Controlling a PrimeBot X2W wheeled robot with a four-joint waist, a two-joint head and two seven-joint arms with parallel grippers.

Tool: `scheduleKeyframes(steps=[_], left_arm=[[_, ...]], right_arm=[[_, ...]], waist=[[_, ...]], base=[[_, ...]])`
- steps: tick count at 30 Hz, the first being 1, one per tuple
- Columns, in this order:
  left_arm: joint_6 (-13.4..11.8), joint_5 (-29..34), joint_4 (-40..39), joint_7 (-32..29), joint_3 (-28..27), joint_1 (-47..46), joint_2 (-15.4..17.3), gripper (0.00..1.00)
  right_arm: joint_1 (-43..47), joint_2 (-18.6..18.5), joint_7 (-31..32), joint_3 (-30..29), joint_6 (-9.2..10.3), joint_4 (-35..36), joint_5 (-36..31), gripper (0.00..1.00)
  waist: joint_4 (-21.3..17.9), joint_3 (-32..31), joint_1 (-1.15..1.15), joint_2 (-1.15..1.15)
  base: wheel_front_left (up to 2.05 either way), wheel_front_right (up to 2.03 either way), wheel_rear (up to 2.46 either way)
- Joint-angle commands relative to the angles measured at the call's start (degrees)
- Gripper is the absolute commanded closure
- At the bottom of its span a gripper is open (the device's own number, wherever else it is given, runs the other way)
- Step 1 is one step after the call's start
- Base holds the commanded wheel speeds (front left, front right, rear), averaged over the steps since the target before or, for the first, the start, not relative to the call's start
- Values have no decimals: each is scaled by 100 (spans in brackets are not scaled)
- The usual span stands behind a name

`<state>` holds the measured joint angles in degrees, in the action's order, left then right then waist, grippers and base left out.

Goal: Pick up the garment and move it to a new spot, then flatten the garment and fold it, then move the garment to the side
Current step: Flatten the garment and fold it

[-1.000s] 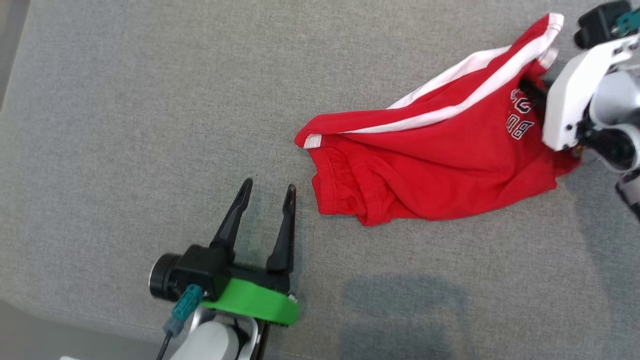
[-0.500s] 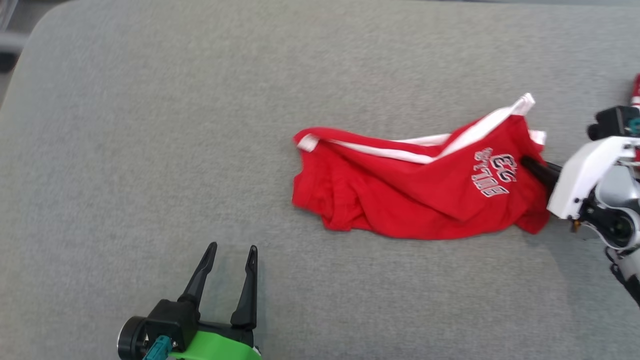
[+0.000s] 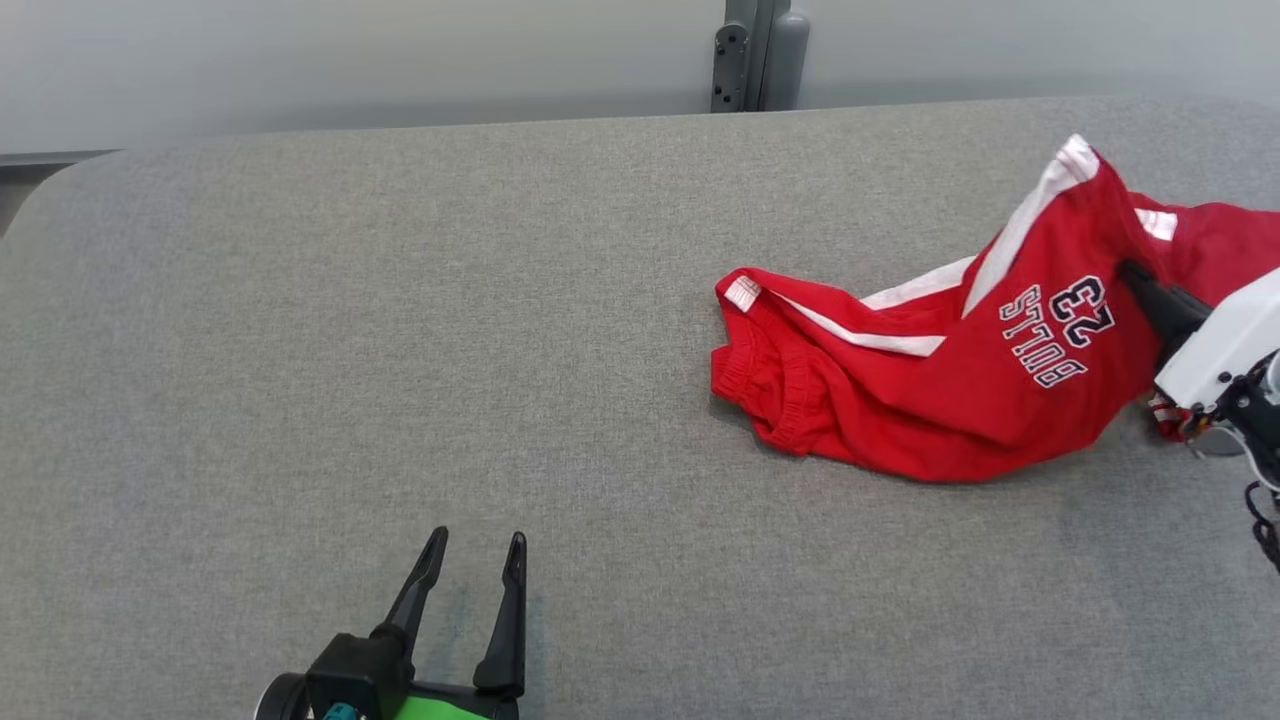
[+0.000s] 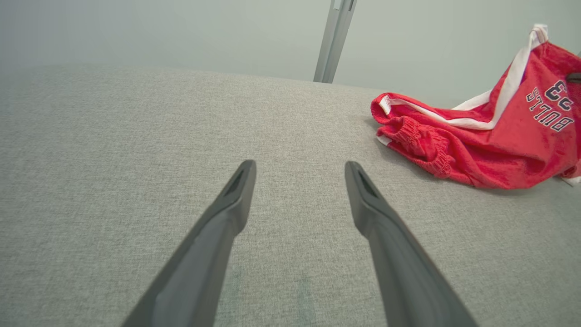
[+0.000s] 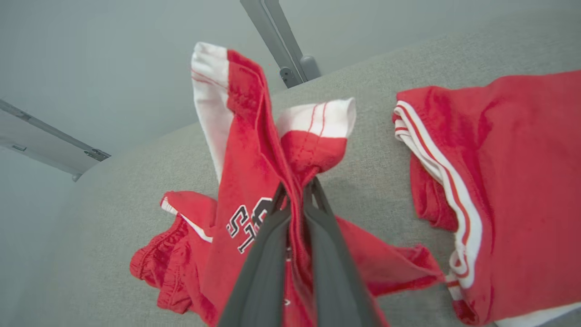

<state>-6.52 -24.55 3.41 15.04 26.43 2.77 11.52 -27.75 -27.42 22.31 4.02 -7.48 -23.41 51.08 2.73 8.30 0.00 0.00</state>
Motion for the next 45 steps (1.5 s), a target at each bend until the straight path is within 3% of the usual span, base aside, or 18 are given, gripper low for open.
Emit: scheduleKeyframes(steps=[1,7,12,16,27,33,40,41,42,45], left_arm=[[37,48,17,16,-29,71,-36,0],[129,125,103,16,-83,44,-144,0],[253,215,202,16,-42,-164,-271,0],[335,260,330,16,-61,-239,-336,0],[452,397,518,16,-173,-214,-421,0],[542,464,619,16,-152,-198,-453,0],[612,512,711,16,-126,-237,-497,0],[626,516,721,16,-125,-237,-502,0],[637,522,728,16,-127,-237,-504,0],[638,527,741,16,-171,-194,-494,0]], right_arm=[[125,127,26,11,-2,180,-44,100],[210,958,188,210,-2,745,-514,100],[-3,1992,73,275,-3,526,-1174,100],[50,2379,-107,475,-2,336,-1499,100],[-171,2436,-1252,1310,-2,-313,-744,100],[-545,2440,-2026,1551,-2,-934,-433,100],[-1002,2449,-2663,2242,-3,-1740,50,100],[-1029,2449,-2736,2389,-3,-1790,160,97],[-1049,2444,-2799,2539,-2,-1836,272,2],[-1132,2440,-3064,2887,-2,-1884,543,0]], waist=[[-28,-27,0,0],[-39,49,0,0],[68,221,0,0],[191,327,0,0],[256,385,0,0],[201,309,0,0],[213,268,0,0],[217,265,0,0],[218,262,0,0],[196,241,0,0]], base=[[0,0,0],[0,0,0],[0,0,0],[0,0,0],[0,0,0],[0,0,0],[0,0,0],[0,0,0],[0,0,0],[0,0,0]])
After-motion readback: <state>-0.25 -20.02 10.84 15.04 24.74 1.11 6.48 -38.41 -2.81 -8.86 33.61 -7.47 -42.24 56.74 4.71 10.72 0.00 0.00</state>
